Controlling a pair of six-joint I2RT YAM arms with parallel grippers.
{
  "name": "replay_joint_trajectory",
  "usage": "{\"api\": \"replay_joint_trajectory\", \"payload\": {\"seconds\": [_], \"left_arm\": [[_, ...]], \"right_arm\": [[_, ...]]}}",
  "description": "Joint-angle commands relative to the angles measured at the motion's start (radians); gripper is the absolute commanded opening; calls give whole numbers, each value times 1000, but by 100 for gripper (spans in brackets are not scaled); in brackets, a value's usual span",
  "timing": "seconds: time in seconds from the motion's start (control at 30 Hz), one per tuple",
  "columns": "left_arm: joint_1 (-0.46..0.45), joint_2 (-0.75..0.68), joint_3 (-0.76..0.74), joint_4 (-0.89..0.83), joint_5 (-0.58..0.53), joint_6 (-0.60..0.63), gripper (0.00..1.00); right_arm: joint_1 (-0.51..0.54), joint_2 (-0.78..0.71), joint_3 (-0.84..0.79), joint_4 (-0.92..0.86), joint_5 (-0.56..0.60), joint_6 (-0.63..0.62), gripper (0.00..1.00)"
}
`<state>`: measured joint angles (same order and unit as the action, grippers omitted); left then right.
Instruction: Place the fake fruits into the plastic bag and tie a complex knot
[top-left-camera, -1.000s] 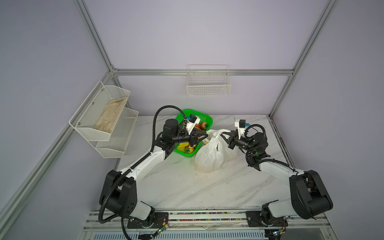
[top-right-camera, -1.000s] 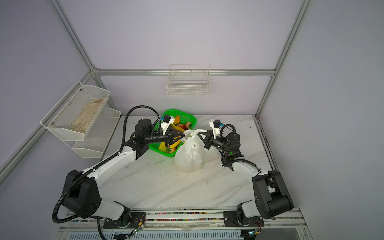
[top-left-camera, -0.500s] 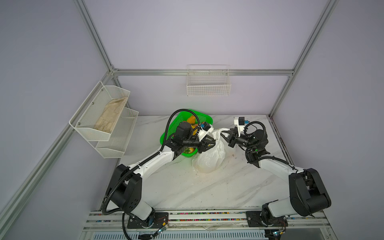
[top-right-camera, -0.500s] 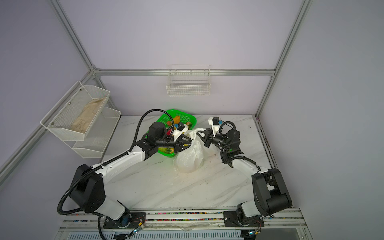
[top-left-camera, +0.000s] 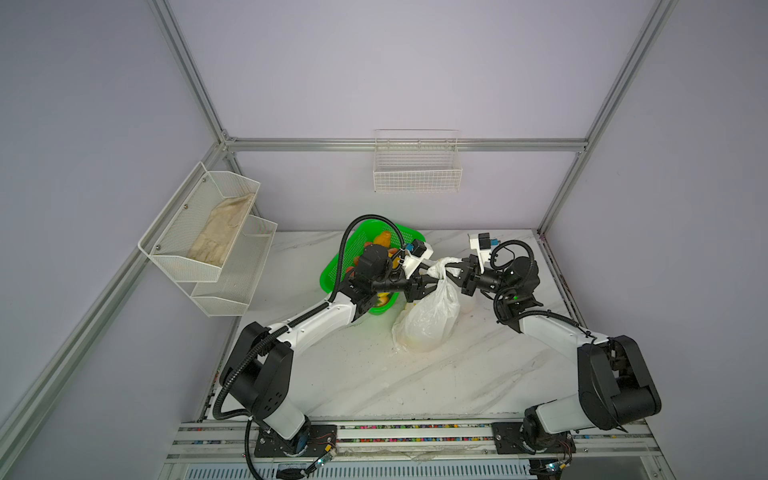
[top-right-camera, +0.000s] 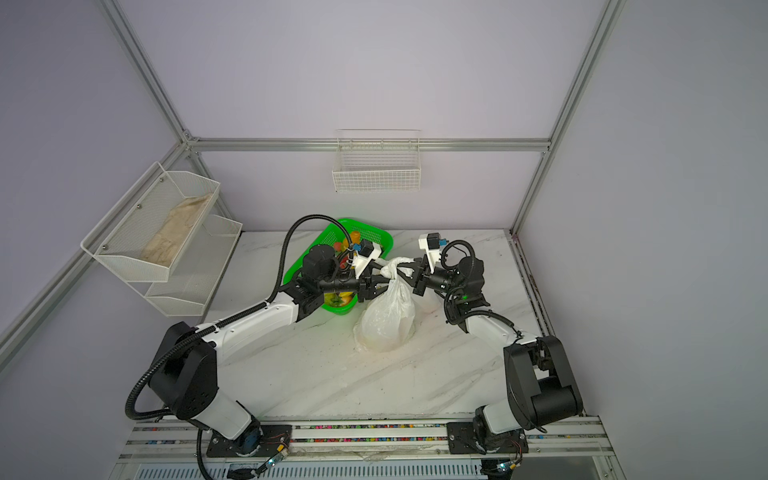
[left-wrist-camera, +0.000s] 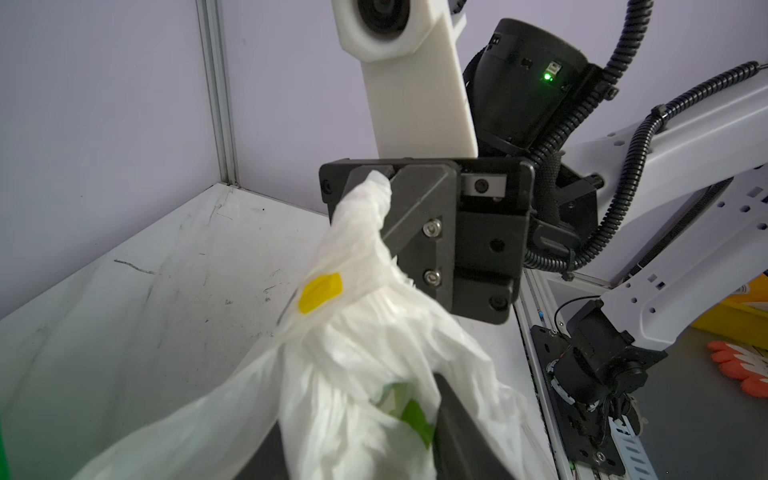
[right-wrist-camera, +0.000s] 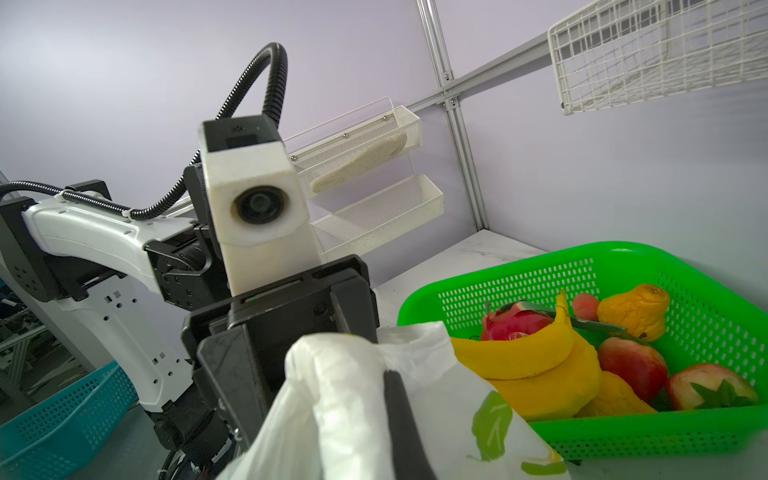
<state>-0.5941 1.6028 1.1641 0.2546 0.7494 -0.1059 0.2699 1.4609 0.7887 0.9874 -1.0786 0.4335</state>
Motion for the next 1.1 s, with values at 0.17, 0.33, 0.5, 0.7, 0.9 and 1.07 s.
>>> {"api": "replay_joint_trajectory", "payload": {"seconds": [0.17,0.33,0.5,0.7,0.9,1.07], "left_arm": [[58,-23,9,65,38,-59,37],[67,-14,28,50,64,-49,27],[76,-15,31,42,70,-46,13],[85,-43,15,41,67,-30,0],[88,-75,-5,-7,44,32,0],[88,-107,-23,-50,15,104,0]], "right_arm": [[0,-3,3,42,-49,1,0],[1,3,8,39,-49,-1,0],[0,6,14,24,-46,-11,0],[0,6,23,-41,-6,-45,0],[0,-17,69,-252,75,-180,0],[0,-30,76,-296,104,-206,0]]}}
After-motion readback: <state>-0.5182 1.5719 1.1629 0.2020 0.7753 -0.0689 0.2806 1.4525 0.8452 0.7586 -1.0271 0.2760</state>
